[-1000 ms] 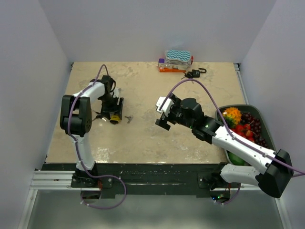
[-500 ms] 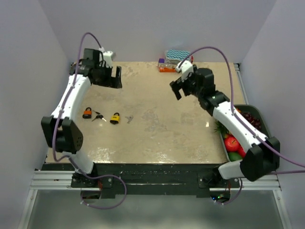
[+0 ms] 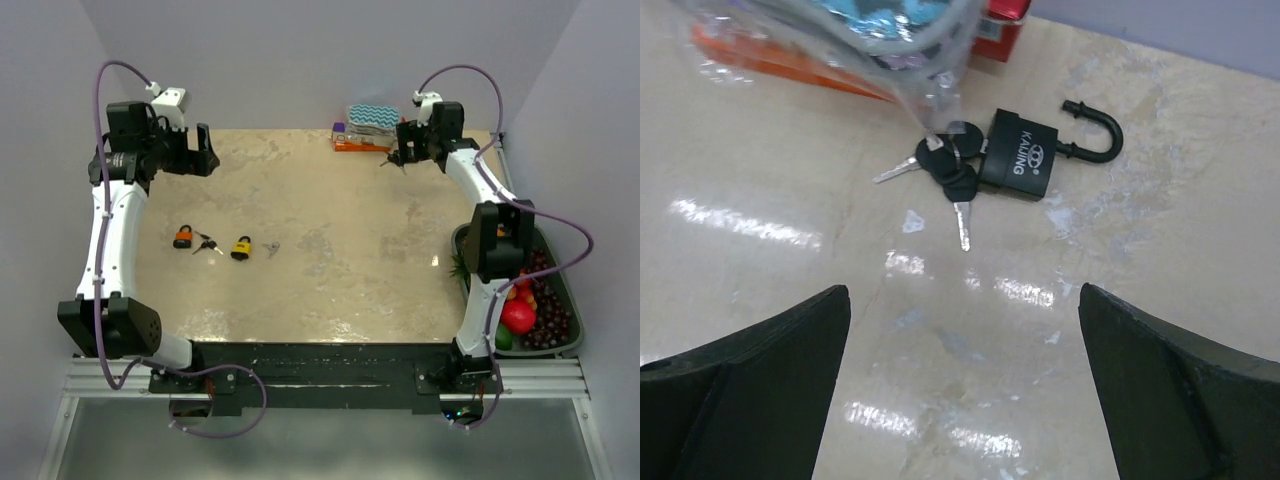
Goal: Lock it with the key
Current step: Place the lock at the center of the board, then pick up the lock from the center of the board.
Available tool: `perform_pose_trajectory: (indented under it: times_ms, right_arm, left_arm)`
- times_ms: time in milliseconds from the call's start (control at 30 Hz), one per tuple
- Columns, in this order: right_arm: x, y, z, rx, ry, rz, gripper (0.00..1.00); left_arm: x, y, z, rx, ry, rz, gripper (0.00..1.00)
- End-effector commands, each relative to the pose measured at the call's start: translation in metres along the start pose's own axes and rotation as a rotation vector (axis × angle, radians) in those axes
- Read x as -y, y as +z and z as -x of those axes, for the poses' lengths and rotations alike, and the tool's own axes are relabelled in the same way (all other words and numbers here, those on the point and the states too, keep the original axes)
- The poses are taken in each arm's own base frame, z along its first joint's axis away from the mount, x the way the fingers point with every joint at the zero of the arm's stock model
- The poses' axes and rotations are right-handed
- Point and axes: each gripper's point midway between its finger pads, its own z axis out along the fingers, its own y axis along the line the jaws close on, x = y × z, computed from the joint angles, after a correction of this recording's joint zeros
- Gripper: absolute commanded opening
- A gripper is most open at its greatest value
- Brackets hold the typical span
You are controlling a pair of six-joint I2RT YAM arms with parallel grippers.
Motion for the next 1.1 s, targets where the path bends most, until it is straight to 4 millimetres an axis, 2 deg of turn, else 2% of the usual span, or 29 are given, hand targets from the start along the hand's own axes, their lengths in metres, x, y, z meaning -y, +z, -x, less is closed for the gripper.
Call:
perform_pose_trajectory:
  times_ms: [0,33,100,133,200,367,467,767,867,1067]
  right_arm:
    - [0.025,0.024,0.026,0.065,0.112,-0.134,0.98]
    - [0.026,0.040,0.012,0.040,0.112,-0.143,0.97]
    - [0.030,0.052,0.015,0.059,0.113,-0.158,0.94]
    - [0.029,0.064,0.005,0.043,0.108,-0.157,0.93]
    - [0.033,0.074,0.006,0.061,0.109,-0.173,0.91]
    - [0.033,0.097,-0.013,0.049,0.107,-0.181,0.84]
    - [0.036,0.105,-0.017,0.058,0.107,-0.200,0.82]
    - [0.042,0.116,-0.010,0.117,0.107,-0.206,0.77]
    - [0.042,0.123,-0.014,0.113,0.110,-0.204,0.76]
    - [0.045,0.132,-0.024,0.102,0.118,-0.222,0.73]
  left_arm:
    - [-0.006,0.001,-0.008,-0.030,-0.046,0.018,0.99]
    - [-0.006,0.001,-0.009,-0.036,-0.051,0.022,0.99]
    - [-0.011,0.004,-0.011,-0.051,-0.071,0.038,0.99]
    - [-0.012,0.005,-0.012,-0.058,-0.080,0.041,0.99]
    - [-0.015,0.009,-0.016,-0.081,-0.093,0.048,0.99]
    - [-0.020,0.013,-0.017,-0.096,-0.137,0.065,0.99]
    - [-0.022,0.014,-0.018,-0.099,-0.143,0.072,0.99]
    - [-0.024,0.021,-0.024,-0.119,-0.152,0.067,0.99]
    - [-0.032,0.023,-0.025,-0.121,-0.151,0.102,0.98]
    - [-0.034,0.022,-0.024,-0.117,-0.150,0.108,0.98]
